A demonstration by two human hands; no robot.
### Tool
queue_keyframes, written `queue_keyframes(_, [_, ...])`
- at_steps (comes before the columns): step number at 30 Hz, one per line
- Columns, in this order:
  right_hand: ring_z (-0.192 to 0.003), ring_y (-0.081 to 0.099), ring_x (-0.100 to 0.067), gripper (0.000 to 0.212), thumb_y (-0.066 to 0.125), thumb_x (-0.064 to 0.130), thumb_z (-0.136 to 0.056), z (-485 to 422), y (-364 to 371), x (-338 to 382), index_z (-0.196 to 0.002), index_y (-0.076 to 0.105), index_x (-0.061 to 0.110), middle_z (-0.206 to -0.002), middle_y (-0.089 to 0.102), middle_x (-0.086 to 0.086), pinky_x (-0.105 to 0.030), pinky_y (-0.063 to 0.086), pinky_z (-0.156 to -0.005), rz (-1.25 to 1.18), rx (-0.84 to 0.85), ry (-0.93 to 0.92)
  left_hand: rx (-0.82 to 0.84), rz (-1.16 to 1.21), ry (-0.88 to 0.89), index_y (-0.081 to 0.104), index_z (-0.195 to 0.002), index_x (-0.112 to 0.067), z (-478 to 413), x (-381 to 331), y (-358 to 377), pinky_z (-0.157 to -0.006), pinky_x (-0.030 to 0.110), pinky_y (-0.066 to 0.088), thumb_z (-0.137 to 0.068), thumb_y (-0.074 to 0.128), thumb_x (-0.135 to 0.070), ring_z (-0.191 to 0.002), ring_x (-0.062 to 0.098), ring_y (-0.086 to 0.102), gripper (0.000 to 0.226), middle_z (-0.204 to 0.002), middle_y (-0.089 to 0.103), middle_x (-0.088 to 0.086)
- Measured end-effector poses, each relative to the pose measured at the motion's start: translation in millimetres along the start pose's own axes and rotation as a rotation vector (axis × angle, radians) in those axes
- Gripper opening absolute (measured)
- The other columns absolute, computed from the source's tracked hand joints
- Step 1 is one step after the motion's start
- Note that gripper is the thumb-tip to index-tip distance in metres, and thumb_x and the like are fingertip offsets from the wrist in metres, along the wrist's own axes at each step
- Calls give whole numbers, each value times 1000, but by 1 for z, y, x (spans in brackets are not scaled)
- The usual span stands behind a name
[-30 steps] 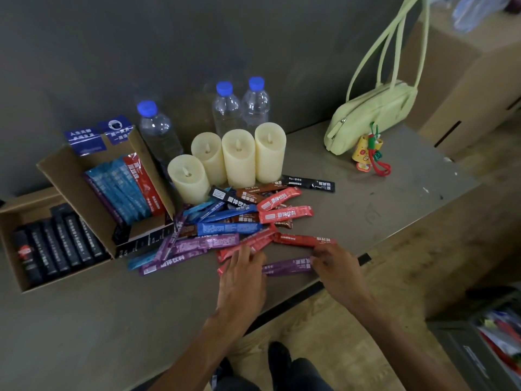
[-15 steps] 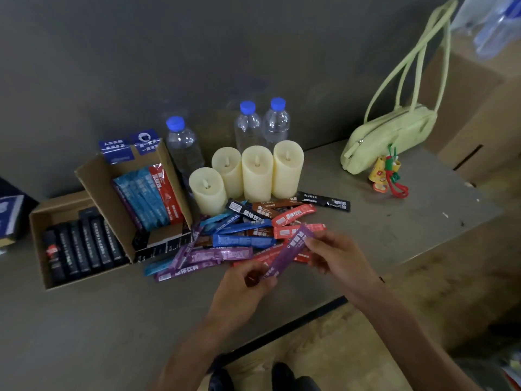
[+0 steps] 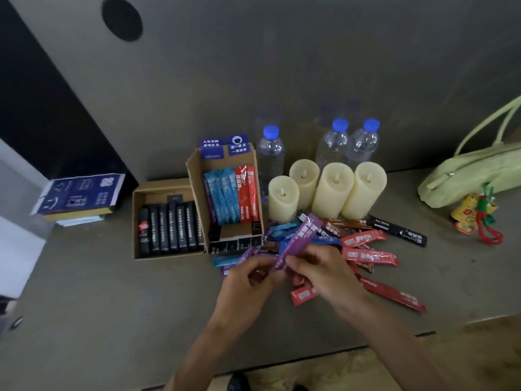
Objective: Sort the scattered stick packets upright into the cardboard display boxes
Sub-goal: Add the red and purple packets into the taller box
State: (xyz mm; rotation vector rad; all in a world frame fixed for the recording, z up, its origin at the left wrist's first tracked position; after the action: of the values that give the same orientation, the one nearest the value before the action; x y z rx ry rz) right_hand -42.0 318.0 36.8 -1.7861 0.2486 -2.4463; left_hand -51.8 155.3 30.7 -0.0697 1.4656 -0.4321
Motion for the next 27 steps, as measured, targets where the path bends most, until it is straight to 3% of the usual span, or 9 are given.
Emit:
queue_keyframes(5, [-70,72,-12,10,63,12,-95,-35,42,48,-92,72,16,-82,75,-2,-29,57,-68,219,9,-170,-420,-158,11,63,-109,-27,-19,5,-92,-69,15,50,-93,65,-23,-81,-3,63,16,-90,68,-16])
queue_keyframes(7, [-75,72,-13,10,60,13,-96,-52,66,60,-97,70,14,-87,75,0,-31,58,-71,308,26,-207,-489,-184,34,58,-114,-24,-32,3,-114,-69,19,52,-94,64,-19,-83,-2,63,22,-97,67,-12])
queue_keyframes(12, [-91,67,-22,12,58,16,-95,-100,108,74,-101,67,11,-100,71,-6,-30,53,-77,481,-79,-229,-474,-260,64,59,-112,-20,-64,8,-130,-78,40,58,-93,62,-18,-88,9,66,19,-102,68,-5])
queue_keyframes(15, [-96,68,-29,17,57,16,-93,-127,117,64,-104,67,9,-102,70,-11,-33,56,-81,522,-92,-145,-446,-292,65,63,-108,-19,-69,7,-131,-80,32,57,-94,63,-17,-91,7,64,14,-100,67,-7])
queue_keyframes(18, [-95,68,-27,16,57,14,-93,-145,125,57,-103,69,9,-98,68,-8,-28,51,-74,540,-73,-105,-432,-282,68,63,-107,-19,-69,10,-134,-77,22,51,-94,64,-16,-91,7,64,13,-98,67,-7])
queue_keyframes(23, [-102,66,-30,17,61,12,-90,-159,136,59,-106,66,10,-107,69,-12,-36,55,-87,560,-94,-119,-405,-248,43,64,-106,-20,-70,12,-136,-79,26,54,-94,65,-16,-89,6,64,13,-95,68,-9])
queue_keyframes(27, [-99,66,-29,14,64,12,-90,-159,132,62,-104,63,8,-105,69,-12,-37,55,-85,543,-157,-152,-395,-239,41,63,-107,-21,-72,14,-136,-81,29,56,-94,65,-16,-90,5,64,14,-96,68,-9])
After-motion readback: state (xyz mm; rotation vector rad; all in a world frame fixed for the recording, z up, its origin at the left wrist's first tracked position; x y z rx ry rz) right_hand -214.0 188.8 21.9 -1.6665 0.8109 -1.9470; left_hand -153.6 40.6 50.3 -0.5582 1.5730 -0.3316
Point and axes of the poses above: each hand's wrist, its own z-axis away from the middle knuckle, its own y-axis out of the palm, x = y × z, the point moved 8 cm from there along -z, towards the middle knuckle
